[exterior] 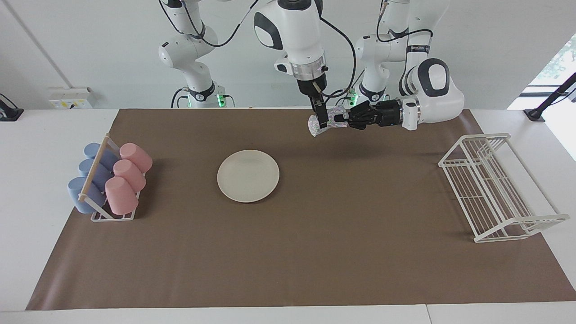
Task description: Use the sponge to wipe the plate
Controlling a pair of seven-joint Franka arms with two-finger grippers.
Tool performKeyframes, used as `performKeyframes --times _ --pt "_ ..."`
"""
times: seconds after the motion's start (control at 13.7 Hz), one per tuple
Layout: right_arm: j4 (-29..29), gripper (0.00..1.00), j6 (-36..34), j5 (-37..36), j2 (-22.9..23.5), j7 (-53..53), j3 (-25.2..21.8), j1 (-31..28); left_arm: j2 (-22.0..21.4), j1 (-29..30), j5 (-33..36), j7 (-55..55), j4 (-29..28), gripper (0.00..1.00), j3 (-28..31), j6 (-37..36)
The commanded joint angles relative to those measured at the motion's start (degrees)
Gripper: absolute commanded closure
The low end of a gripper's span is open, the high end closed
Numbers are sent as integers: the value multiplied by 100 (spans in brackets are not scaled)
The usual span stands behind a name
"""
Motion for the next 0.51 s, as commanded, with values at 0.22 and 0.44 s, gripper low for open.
performKeyframes --times 0.22,0.44 --pt "-635 14 440 184 -376 56 31 6 -132 -119 -153 109 -157 100 72 -56" --pt "-635 100 406 192 -376 -23 31 6 -132 -119 -153 109 -157 100 72 -65"
